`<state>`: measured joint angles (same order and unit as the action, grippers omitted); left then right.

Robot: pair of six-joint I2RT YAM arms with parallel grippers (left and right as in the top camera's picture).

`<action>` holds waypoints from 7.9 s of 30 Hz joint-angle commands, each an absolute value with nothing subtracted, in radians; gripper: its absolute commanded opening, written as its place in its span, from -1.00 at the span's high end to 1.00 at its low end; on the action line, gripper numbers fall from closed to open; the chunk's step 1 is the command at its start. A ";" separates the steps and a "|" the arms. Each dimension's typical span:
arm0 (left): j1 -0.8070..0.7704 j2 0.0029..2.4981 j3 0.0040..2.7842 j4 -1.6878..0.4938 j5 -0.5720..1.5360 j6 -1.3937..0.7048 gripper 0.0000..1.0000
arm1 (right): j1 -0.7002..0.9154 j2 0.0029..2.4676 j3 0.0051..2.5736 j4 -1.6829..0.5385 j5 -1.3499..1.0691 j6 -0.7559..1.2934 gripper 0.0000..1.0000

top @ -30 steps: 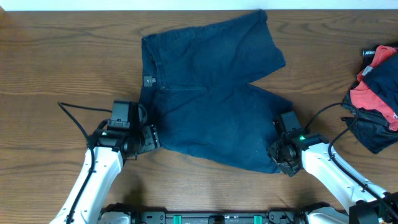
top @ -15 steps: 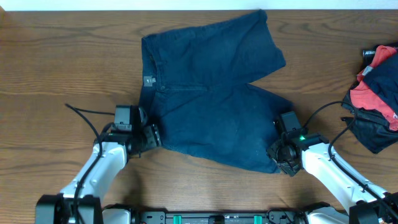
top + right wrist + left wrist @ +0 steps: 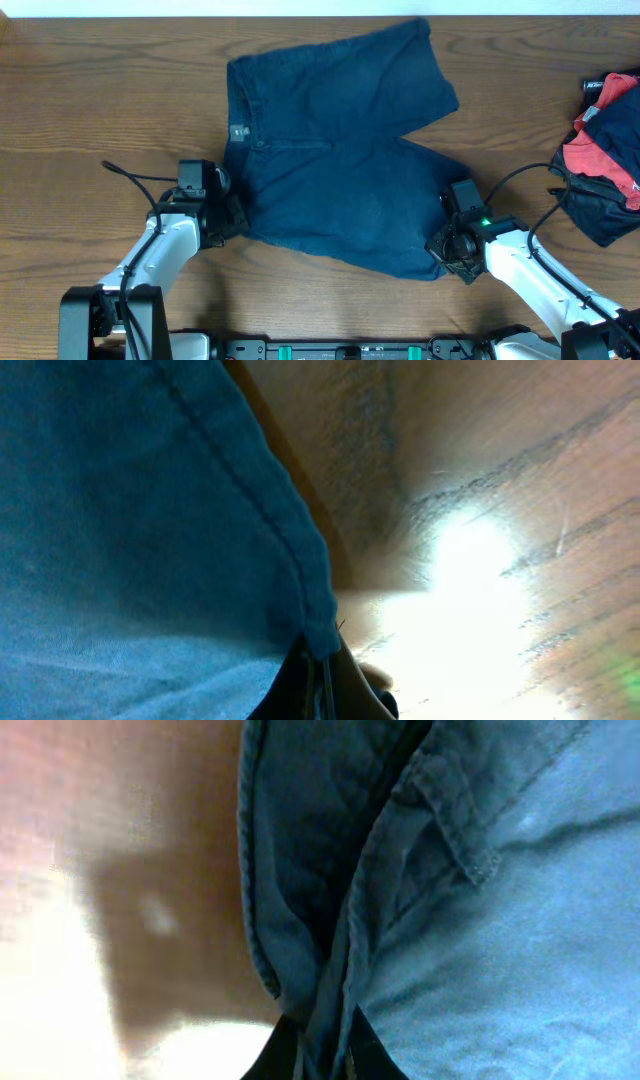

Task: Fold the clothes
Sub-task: 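Lift the leg hems and fold them up toward the waistband, then carry the folded hems to the top edge and lay them down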

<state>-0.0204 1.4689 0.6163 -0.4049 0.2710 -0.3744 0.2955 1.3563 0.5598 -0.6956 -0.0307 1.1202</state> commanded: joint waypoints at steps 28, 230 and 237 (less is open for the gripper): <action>-0.019 1.136 0.567 -0.792 0.321 -0.559 0.88 | 0.286 1.298 0.582 -0.686 0.013 1.105 0.98; -0.242 1.452 1.074 -0.403 -0.318 -0.443 0.88 | 0.178 2.064 2.130 -1.679 0.115 0.230 0.97; -0.164 1.539 1.122 -0.430 -0.234 -0.415 0.88 | 0.178 2.064 2.130 -1.684 0.099 0.211 0.97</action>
